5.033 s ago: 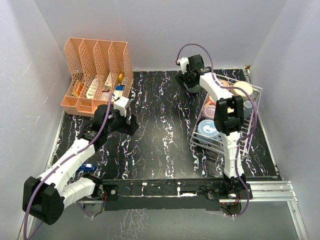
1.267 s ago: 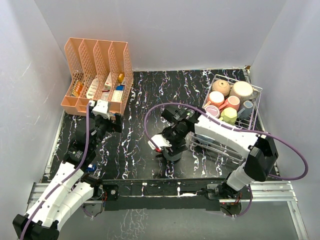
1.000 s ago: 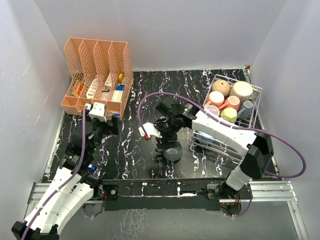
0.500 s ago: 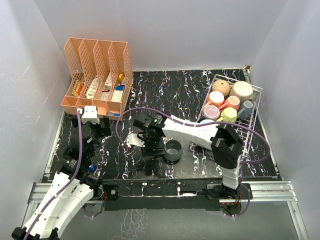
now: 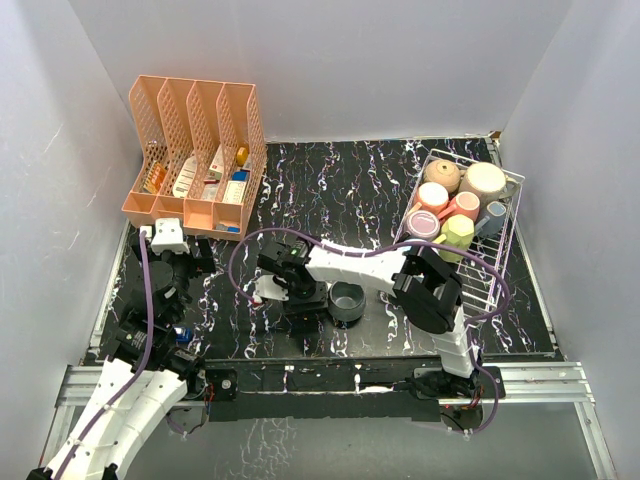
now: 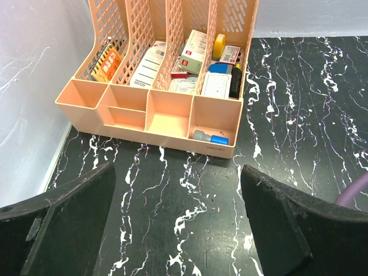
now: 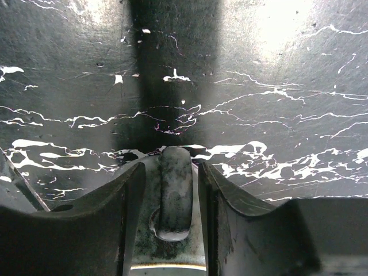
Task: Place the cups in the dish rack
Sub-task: Pick up the cup at the center of the board.
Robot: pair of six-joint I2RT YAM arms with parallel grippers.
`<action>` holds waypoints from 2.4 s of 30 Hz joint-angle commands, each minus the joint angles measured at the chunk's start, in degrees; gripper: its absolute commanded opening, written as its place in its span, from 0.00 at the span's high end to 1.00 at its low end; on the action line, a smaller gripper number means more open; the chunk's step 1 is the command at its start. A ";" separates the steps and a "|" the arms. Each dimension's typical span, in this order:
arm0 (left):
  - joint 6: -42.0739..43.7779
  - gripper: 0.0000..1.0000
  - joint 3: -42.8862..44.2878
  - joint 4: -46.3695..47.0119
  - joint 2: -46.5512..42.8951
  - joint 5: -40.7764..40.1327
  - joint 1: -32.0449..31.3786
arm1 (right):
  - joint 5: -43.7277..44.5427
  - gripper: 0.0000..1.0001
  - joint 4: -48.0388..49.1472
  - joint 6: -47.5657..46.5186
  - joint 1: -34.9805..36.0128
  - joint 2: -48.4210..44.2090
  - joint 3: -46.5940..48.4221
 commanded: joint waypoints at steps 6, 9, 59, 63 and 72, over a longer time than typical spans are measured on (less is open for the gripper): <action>0.26 0.12 -0.23 0.72 -0.49 -0.05 0.17 | 3.14 0.67 -1.75 1.54 0.18 1.51 2.74; 0.29 0.12 -0.21 0.83 -0.58 0.04 0.17 | 2.89 0.77 -2.16 1.69 0.18 1.70 2.98; -62.27 0.14 -14.82 24.25 8.07 49.15 0.17 | -58.56 0.92 53.73 35.87 -39.25 -27.09 -16.64; -65.35 0.14 -17.90 28.28 8.20 49.69 0.09 | -57.57 0.92 59.65 39.80 -39.37 -28.11 -20.67; -55.26 0.15 -13.63 19.09 10.93 42.91 -2.15 | -54.76 0.92 70.92 53.26 -39.42 -26.65 -25.01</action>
